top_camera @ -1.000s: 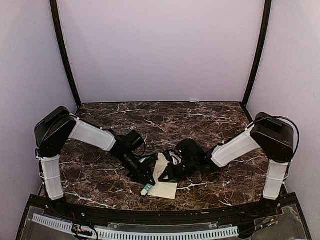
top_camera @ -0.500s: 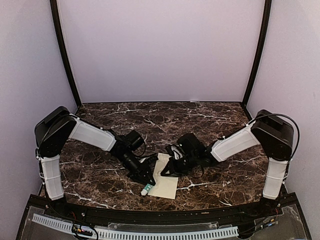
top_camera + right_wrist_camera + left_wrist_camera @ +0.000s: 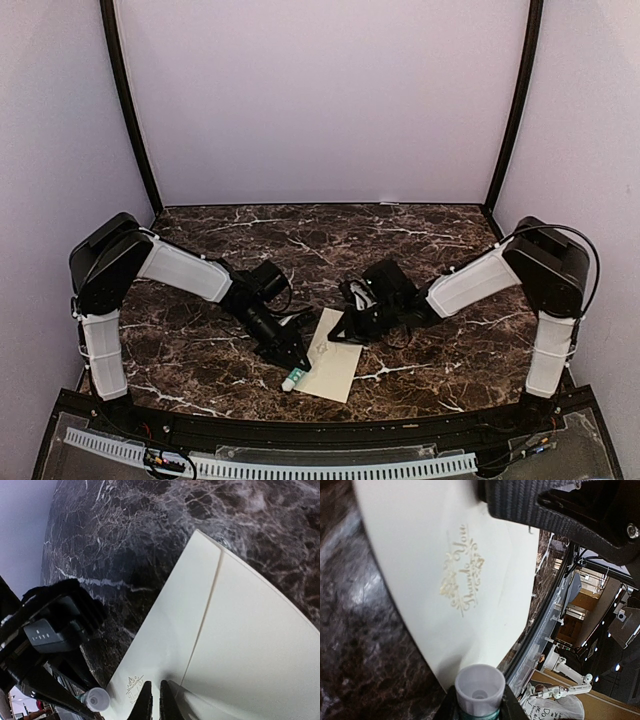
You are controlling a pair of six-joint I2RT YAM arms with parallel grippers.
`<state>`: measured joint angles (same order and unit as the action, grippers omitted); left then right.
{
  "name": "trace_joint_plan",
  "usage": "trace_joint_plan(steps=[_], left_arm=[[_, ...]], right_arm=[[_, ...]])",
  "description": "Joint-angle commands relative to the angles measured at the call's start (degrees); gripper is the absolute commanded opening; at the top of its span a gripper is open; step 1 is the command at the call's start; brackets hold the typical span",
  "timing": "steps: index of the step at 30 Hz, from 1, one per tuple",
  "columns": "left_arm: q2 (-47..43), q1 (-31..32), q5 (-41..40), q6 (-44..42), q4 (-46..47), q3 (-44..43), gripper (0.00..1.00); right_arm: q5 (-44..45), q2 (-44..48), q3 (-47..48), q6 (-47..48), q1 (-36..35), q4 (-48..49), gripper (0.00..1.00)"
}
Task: Place the letter into the envelope and seal it
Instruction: Seal the envelope flap on the envelope.
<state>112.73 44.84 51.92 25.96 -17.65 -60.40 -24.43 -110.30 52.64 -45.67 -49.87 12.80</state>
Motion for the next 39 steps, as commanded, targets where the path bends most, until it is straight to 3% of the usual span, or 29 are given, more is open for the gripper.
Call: trace_joint_plan(steps=[1,15,39], left_arm=[[1.50,0.16,-2.93,0.32,-2.03,0.54,0.00],[1.49,0.16,-2.99,0.26,-2.02,0.49,0.00],[1.45,0.16,-3.13,0.24,-2.33,0.40,0.00]], right_arm=[[1.06,2.09,-5.25,-1.37,-1.90,-4.06,0.06],[0.23,2.79,-6.48,-5.06,-6.90,-3.83,0.05],[3.80,4.31,-6.29,-1.20,-2.11,-8.33,0.05]])
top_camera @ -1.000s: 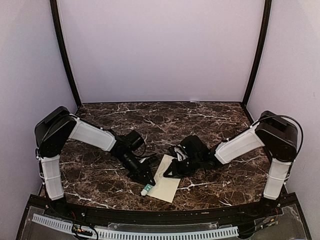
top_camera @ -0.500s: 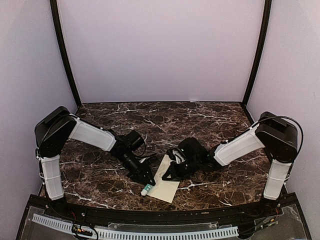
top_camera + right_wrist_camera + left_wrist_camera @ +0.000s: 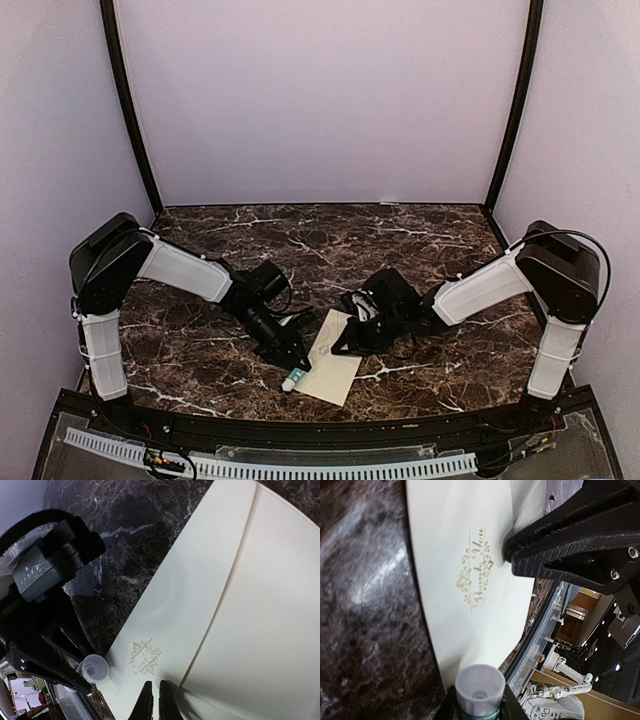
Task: Place the letter into the envelope and seal it
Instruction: Seal the envelope flap on the envelope.
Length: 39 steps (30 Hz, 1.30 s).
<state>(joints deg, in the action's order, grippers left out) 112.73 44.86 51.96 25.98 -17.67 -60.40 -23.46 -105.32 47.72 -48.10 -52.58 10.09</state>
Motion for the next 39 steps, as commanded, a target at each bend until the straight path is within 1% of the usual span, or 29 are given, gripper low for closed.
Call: trace_joint_plan(steps=[1,5,10,16,19,26,33,36,39], left_arm=[[1.44,0.14,-3.14,0.17,-2.29,0.38,0.00],[1.49,0.14,-3.08,0.13,-2.33,0.45,0.00],[1.47,0.14,-3.04,0.12,-2.27,0.37,0.00],[1.40,0.14,-3.09,0.04,-2.42,0.42,0.00],[1.32,0.14,-3.16,0.03,-2.44,0.45,0.00],[1.27,0.14,-3.12,0.04,-2.43,0.54,0.00],[1.27,0.13,-3.17,0.04,-2.41,0.44,0.00],[1.27,0.14,-3.16,0.04,-2.53,0.45,0.00],[1.27,0.14,-3.13,0.04,-2.57,0.41,0.00]], right_arm=[[2.35,-0.74,-1.40,1.25,0.43,-5.43,0.05],[1.88,-1.13,-0.09,2.13,-1.78,-6.59,0.05],[-0.27,-2.06,0.15,0.19,-4.49,-4.71,0.05],[0.54,-2.87,1.91,-0.11,-5.37,-5.18,0.05],[2.70,-3.13,3.06,0.44,-4.91,-7.64,0.05],[4.73,-2.53,3.26,1.91,-1.69,-8.85,0.05],[4.62,-3.49,4.03,4.41,2.16,-8.27,0.05],[4.07,-4.39,5.69,5.37,2.39,-8.87,0.05],[3.11,-4.42,5.36,5.46,2.45,-8.59,0.05]])
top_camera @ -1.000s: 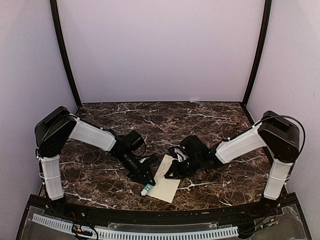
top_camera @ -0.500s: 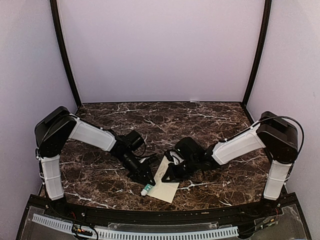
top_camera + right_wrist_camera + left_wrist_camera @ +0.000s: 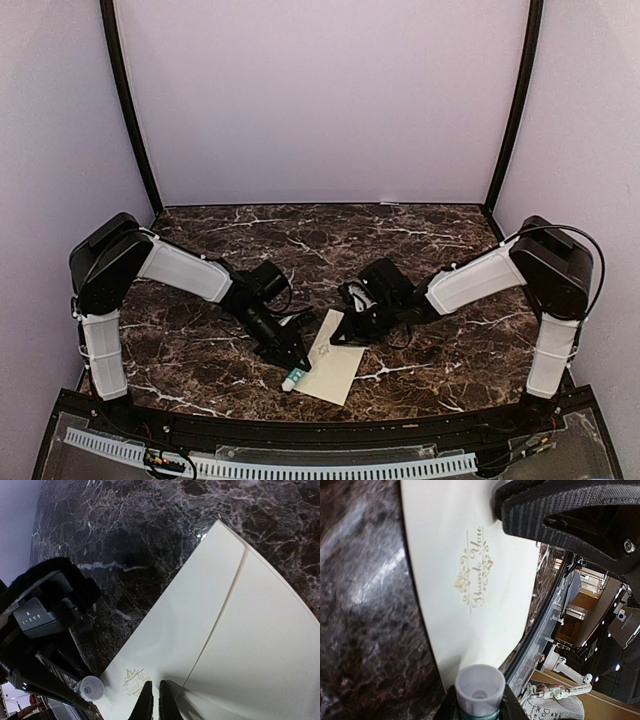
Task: Place the letter into the envelope and seal it
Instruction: Seal the envelope flap on the envelope.
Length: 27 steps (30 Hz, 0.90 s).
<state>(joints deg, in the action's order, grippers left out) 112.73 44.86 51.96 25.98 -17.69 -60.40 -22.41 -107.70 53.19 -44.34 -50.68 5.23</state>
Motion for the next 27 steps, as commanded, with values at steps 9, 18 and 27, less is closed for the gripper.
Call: trace_joint_plan(steps=[9,18,27], left_arm=[[1.35,0.14,-3.09,0.04,-2.42,0.28,0.00],[1.27,0.13,-3.05,0.08,-2.29,0.51,0.00],[1.18,0.14,-3.06,0.10,-2.25,0.66,0.00]], right_arm=[[-2.59,-1.17,-3.84,-1.31,-4.59,0.05,0.05],[-1.96,-1.47,-3.65,-3.19,-7.45,0.07,0.05],[2.69,-1.14,-2.04,-2.28,-2.96,-1.76,0.04]])
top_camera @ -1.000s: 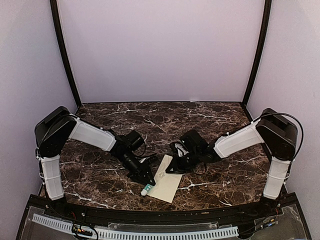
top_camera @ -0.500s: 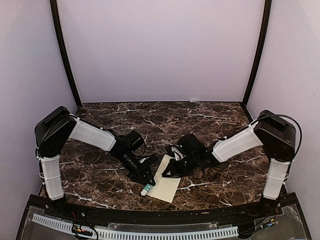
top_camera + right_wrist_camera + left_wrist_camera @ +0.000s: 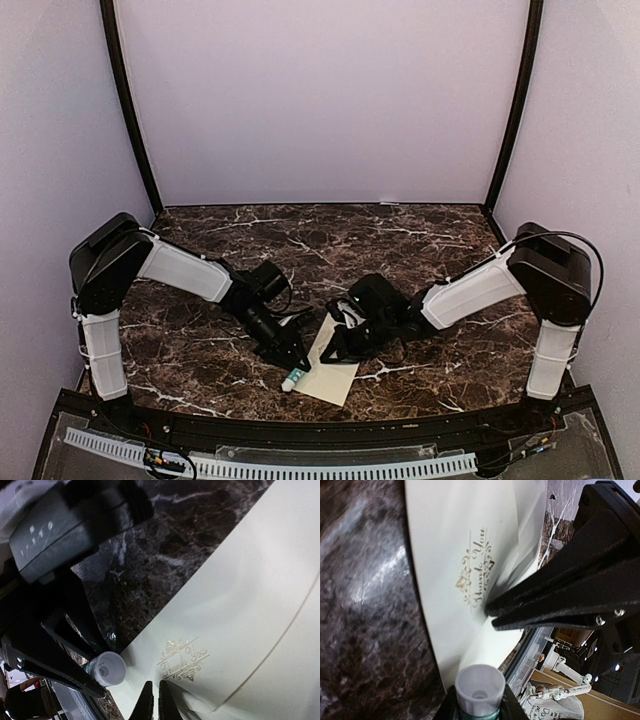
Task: Place the letter into the envelope and seal it
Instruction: Seal the envelope flap on the envelope, then screw the solid glue.
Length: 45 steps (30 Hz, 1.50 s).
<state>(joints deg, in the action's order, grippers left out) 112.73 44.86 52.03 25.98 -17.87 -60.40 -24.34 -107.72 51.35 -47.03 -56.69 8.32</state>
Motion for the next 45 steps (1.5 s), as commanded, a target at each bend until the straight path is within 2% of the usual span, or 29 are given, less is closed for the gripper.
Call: trace_joint_plan(steps=[1,12,18,25,34,40,45], left_arm=[[1.18,0.14,-3.15,0.12,-2.01,0.65,0.00],[1.19,0.14,-2.82,0.30,-1.84,0.59,0.00],[0.78,0.09,-2.97,0.47,-1.69,0.61,0.00],[-0.67,0.14,-2.81,0.23,-1.65,-1.77,0.00],[-6.69,-2.33,-7.36,-2.00,-7.87,-13.50,0.00],[-11.34,-6.61,-9.26,-3.07,-9.52,-11.71,0.00],[-15.66,-9.31,-9.45,0.24,-3.96,-6.26,0.00]], right_arm=[[4.79,-1.09,-0.08,0.57,3.75,-4.50,0.04],[4.32,-0.49,-0.40,1.66,6.24,-3.15,0.04],[-1.58,10.66,-8.29,-2.84,9.29,12.03,0.07],[4.74,21.59,-7.90,3.70,10.10,4.33,0.11],[10.10,29.84,-11.61,4.56,10.19,3.80,0.12],[12.09,34.06,-13.26,5.14,10.19,4.30,0.14],[12.01,36.08,-14.50,5.36,10.19,6.47,0.22]])
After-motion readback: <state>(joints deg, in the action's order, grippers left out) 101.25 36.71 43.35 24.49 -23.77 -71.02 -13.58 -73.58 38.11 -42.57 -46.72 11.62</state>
